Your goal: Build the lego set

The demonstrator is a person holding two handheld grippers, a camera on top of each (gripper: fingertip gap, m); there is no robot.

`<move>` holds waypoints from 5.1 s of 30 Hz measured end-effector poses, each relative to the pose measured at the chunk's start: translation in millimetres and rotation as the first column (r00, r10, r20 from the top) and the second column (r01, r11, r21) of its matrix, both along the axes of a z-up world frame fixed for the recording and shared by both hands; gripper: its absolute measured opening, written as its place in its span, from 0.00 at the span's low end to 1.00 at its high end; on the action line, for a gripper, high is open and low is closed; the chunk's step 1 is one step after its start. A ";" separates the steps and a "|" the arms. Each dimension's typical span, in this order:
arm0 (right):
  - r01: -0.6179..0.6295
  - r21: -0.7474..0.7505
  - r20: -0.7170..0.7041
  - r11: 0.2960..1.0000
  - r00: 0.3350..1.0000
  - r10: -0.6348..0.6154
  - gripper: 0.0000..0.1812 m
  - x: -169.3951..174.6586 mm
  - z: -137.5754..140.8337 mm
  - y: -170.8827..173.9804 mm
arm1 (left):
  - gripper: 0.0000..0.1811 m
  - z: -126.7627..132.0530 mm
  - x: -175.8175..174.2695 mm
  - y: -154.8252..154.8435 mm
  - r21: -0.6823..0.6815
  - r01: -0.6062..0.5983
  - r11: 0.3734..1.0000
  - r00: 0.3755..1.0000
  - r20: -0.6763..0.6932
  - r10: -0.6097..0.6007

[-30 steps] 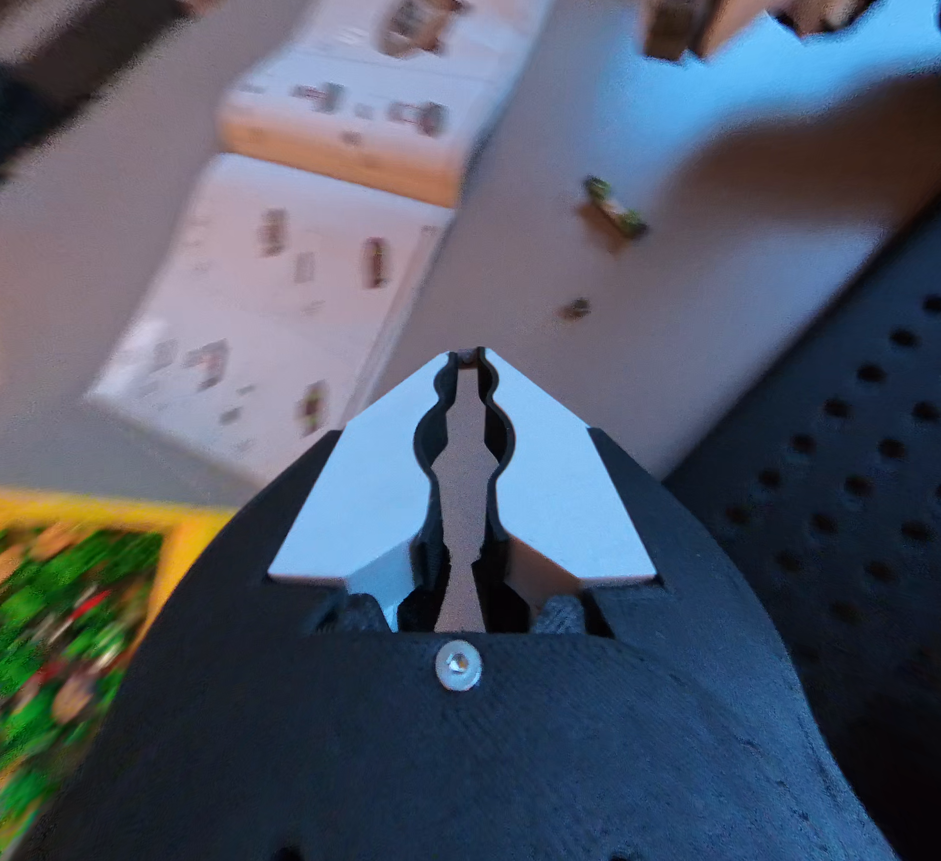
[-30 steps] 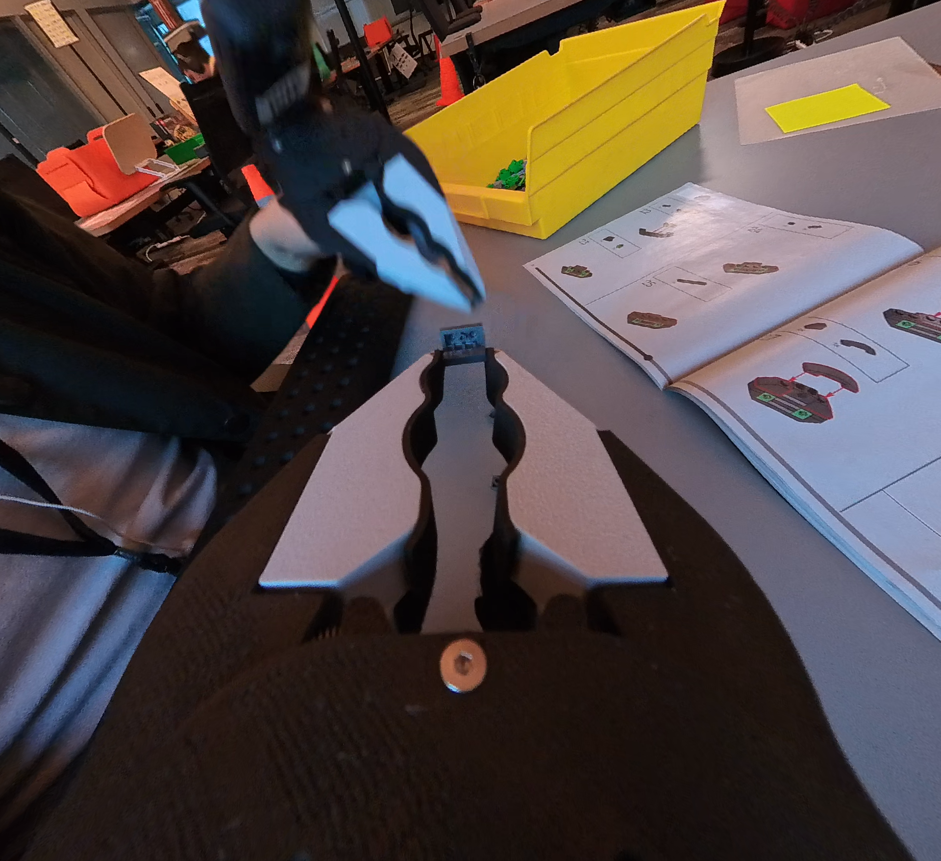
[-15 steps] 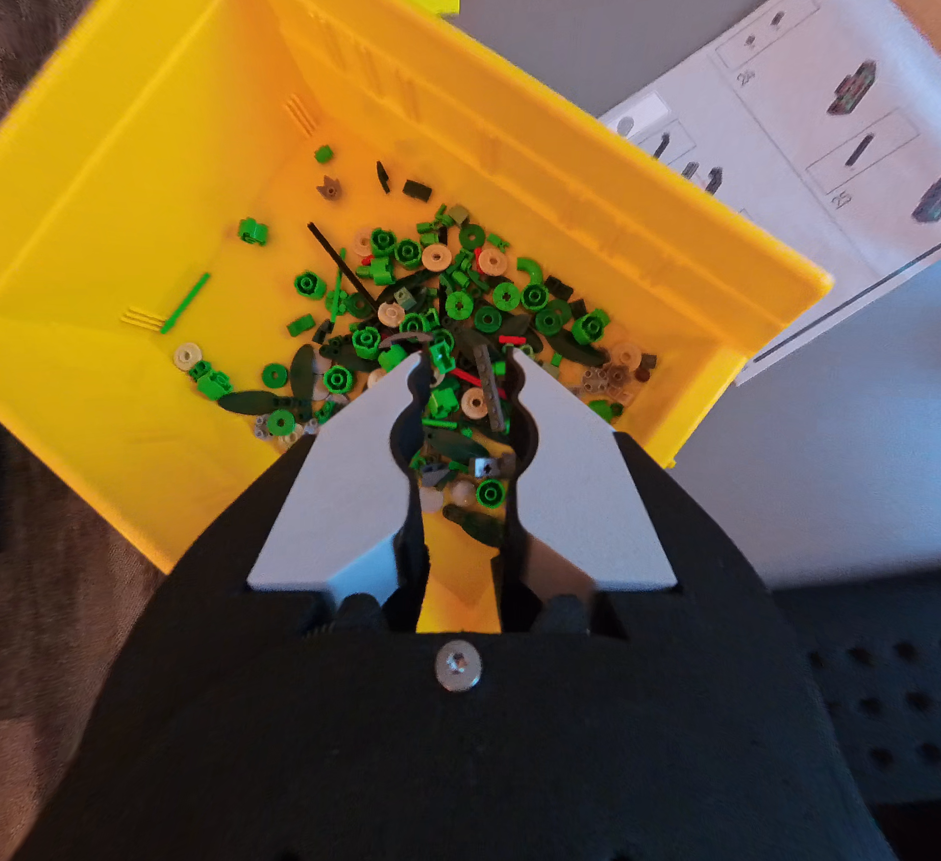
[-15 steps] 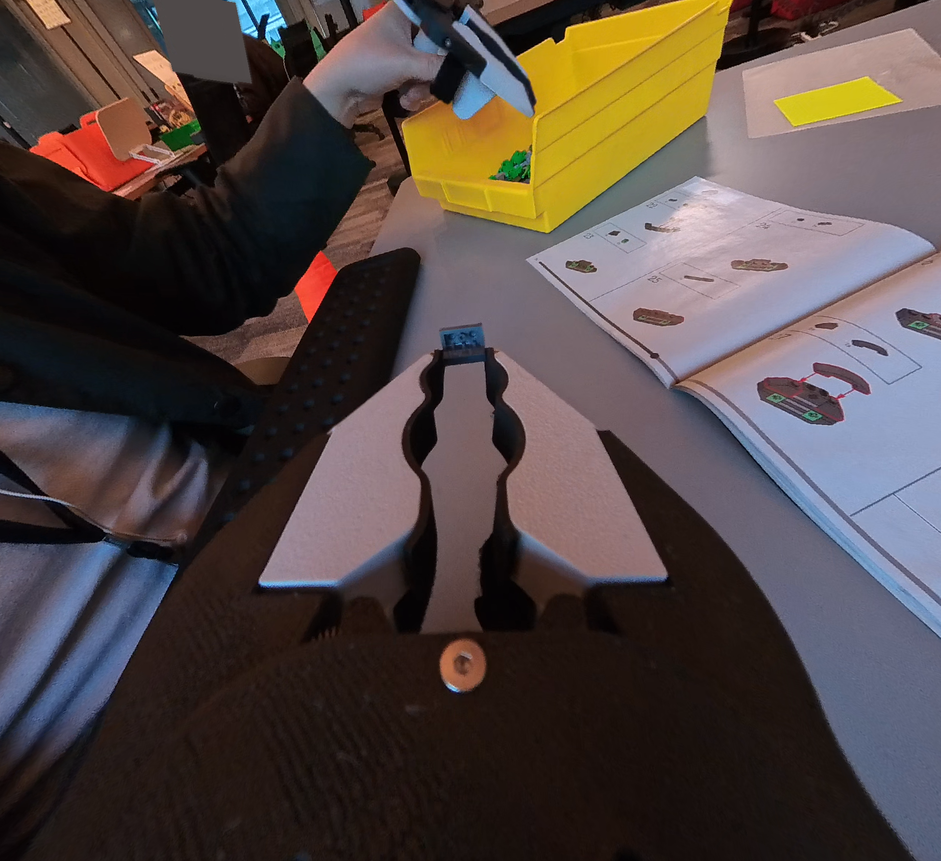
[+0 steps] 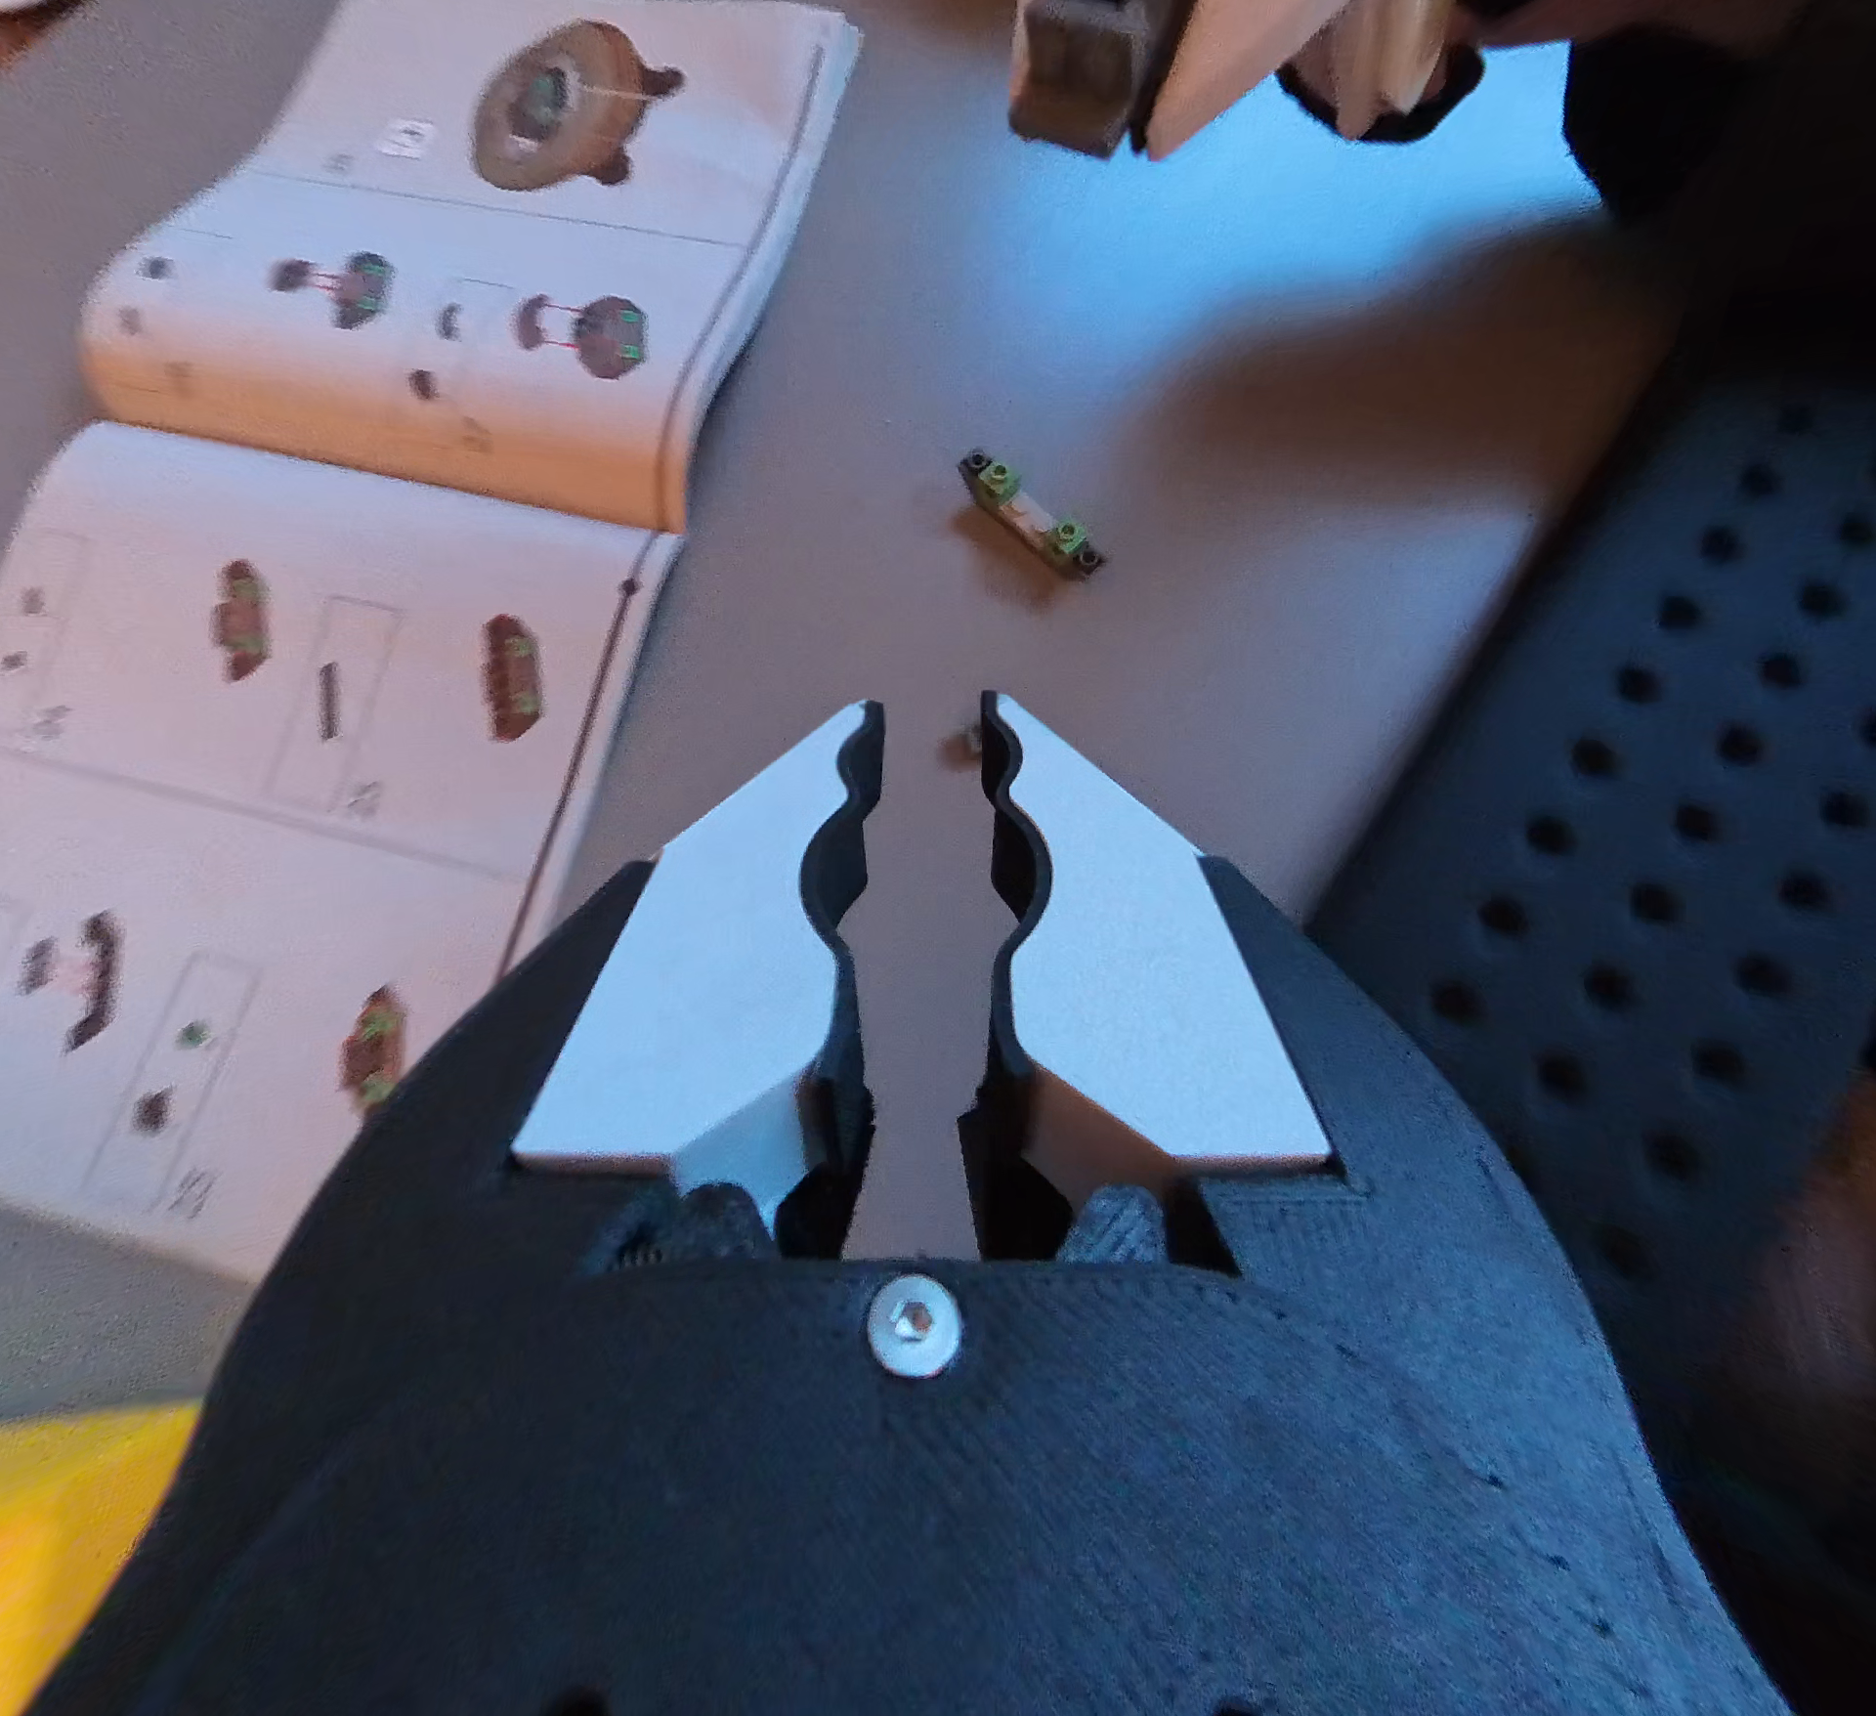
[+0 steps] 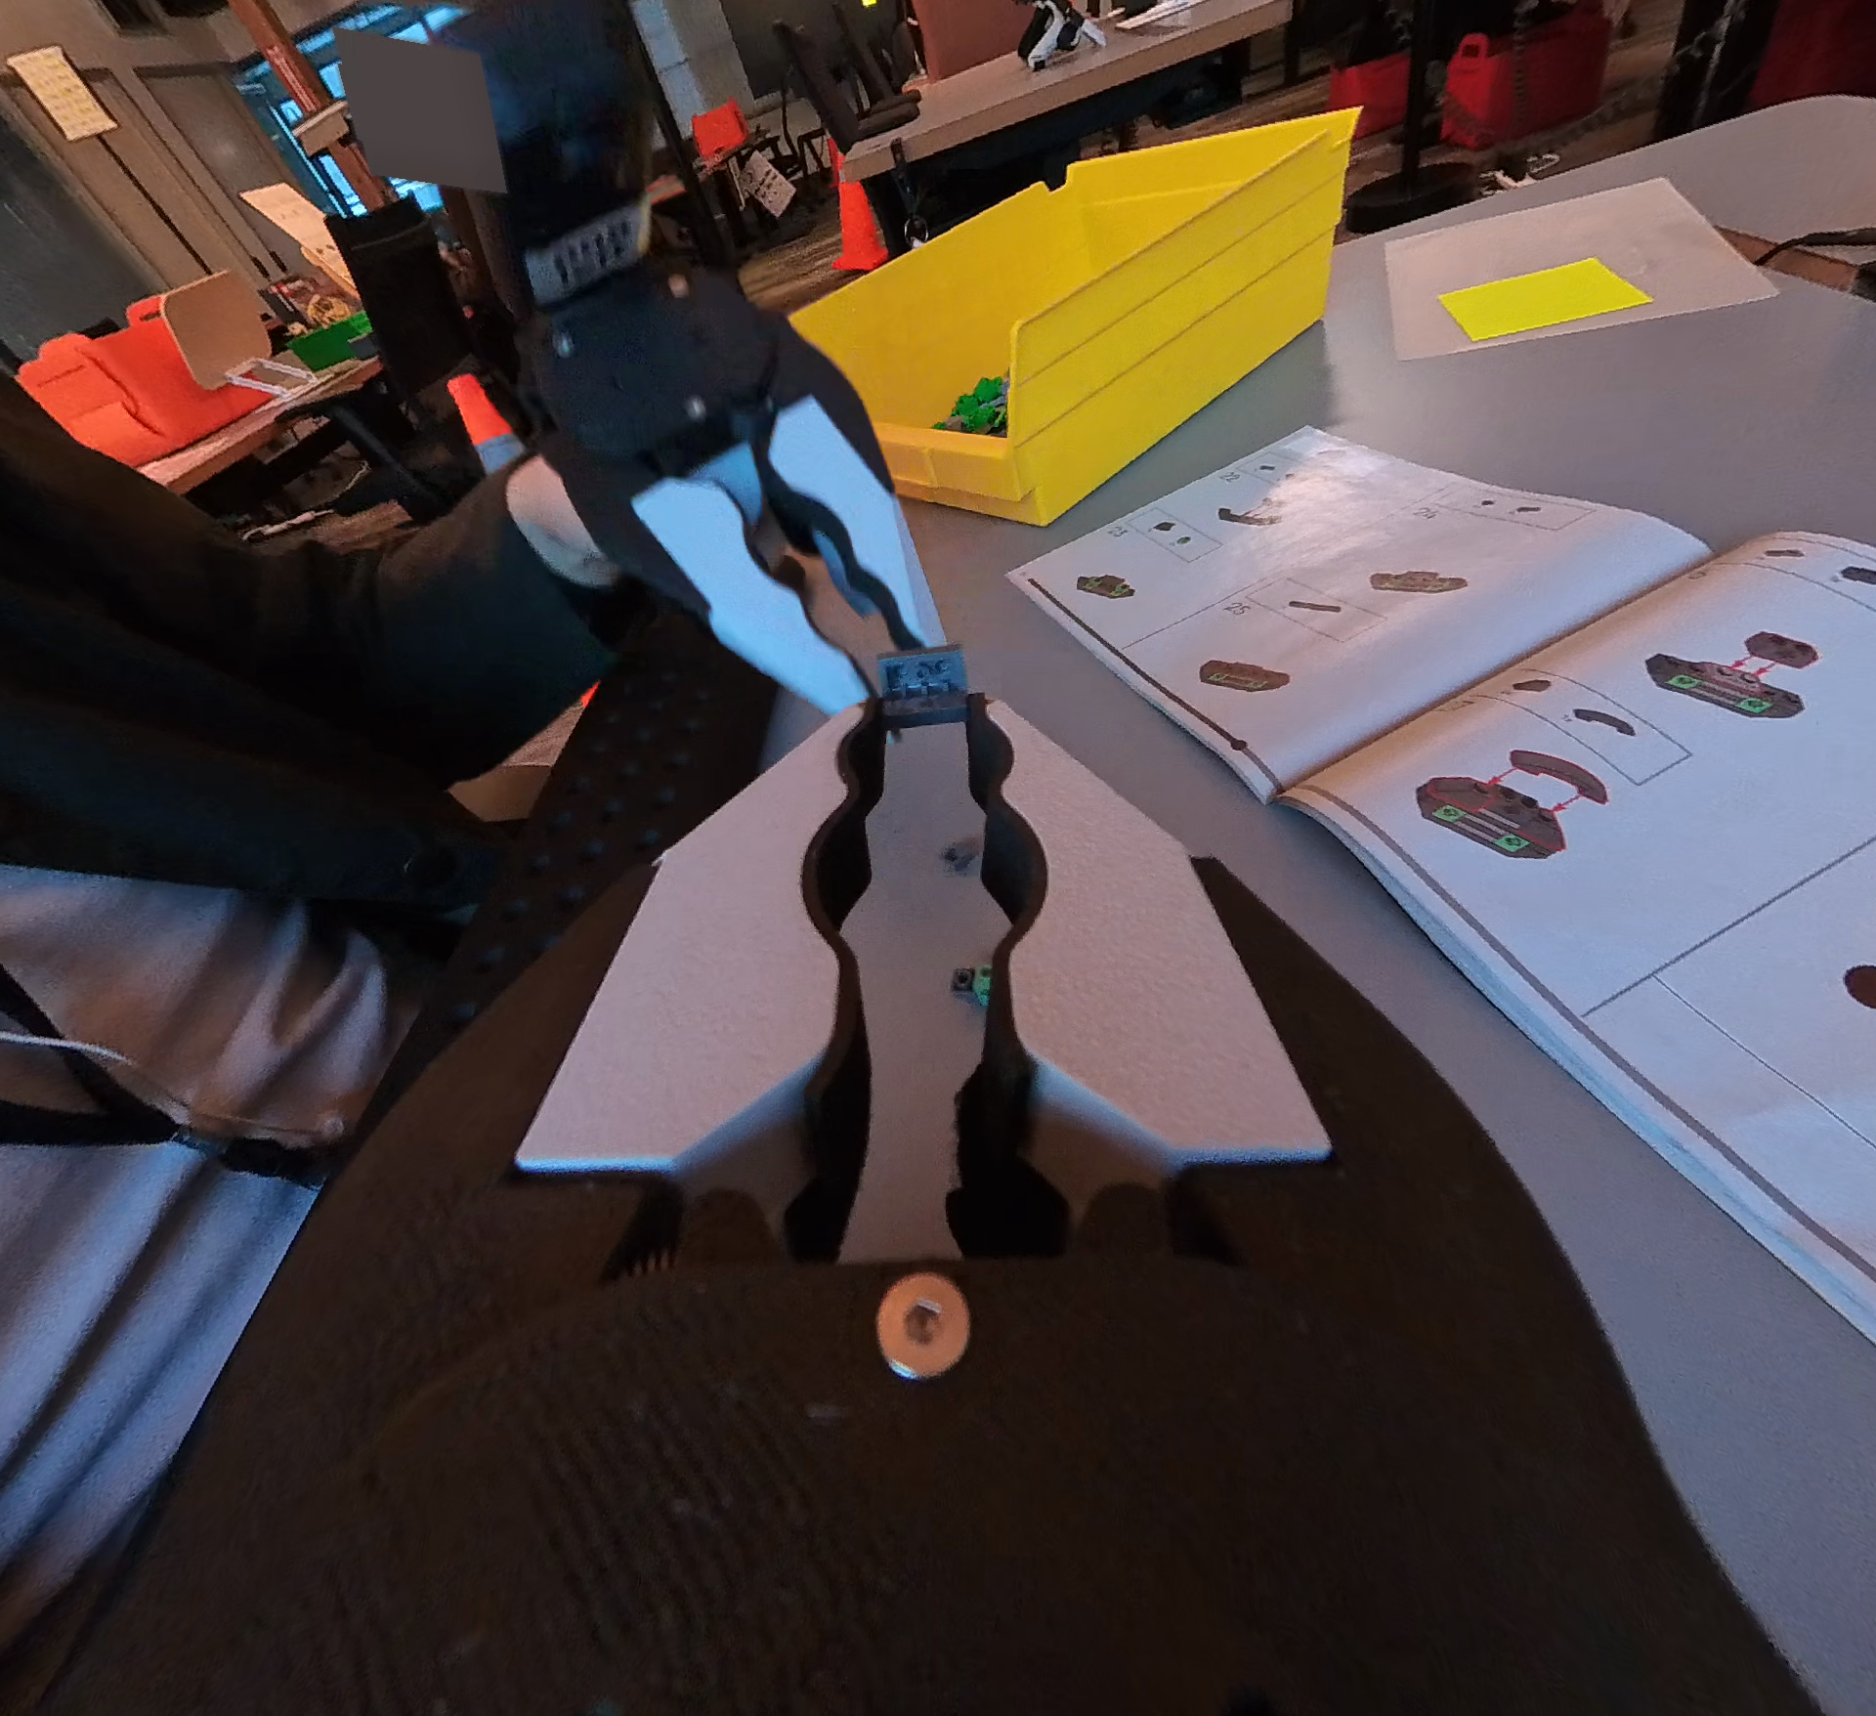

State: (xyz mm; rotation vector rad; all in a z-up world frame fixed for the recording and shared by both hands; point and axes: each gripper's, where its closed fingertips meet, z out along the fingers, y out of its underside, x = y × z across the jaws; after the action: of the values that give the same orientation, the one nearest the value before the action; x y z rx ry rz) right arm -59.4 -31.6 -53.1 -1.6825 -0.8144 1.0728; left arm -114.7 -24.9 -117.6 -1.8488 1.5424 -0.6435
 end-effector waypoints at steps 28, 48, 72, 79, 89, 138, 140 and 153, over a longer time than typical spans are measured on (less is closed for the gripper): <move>0.002 0.003 0.028 1.000 1.000 -0.002 0.08 -0.4 -4.1 0.1 | 0.26 19.6 -263.6 168.9 -0.040 -0.779 0.626 0.623 -0.159 0.766; -0.016 0.161 -0.011 0.987 1.000 0.018 0.08 -4.1 17.7 -9.1 | 0.19 67.4 42.1 -14.6 -0.361 0.130 0.923 0.818 0.565 0.106; -0.168 0.304 0.122 0.938 0.983 0.137 0.08 -31.9 6.1 -33.7 | 0.00 76.4 28.8 -39.4 -0.538 0.409 0.737 0.725 0.682 0.095; -0.183 0.341 0.107 0.922 0.982 0.155 0.08 -34.0 10.5 -37.8 | 0.00 81.6 26.1 -44.9 -0.521 0.446 0.728 0.712 0.699 0.063; -0.226 0.313 0.166 0.922 0.969 0.181 0.08 -40.3 -4.2 -40.4 | 0.00 82.2 26.2 -45.8 -0.488 0.434 0.758 0.719 0.694 0.036; 0.005 -0.039 0.072 0.999 0.997 -0.002 0.08 -30.2 -17.1 -4.0 | 0.23 72.4 16.2 19.0 -0.459 0.046 0.887 0.689 0.658 0.305; -0.061 -0.165 -0.083 0.984 0.995 0.048 0.08 -31.0 -5.3 -8.5 | 0.22 77.8 22.1 4.9 -0.452 0.135 0.882 0.689 0.682 0.244; 0.017 0.190 0.239 0.982 0.969 -0.063 0.08 -27.0 -23.8 0.0 | 0.08 56.4 29.3 -3.4 -0.606 0.199 0.770 0.753 0.598 0.276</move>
State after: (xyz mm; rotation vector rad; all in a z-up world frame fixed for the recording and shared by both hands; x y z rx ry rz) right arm -86.4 -31.7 -76.9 -1.6819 -1.0013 0.7442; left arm -85.4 -28.3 -61.2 -1.7643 0.8211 -1.7724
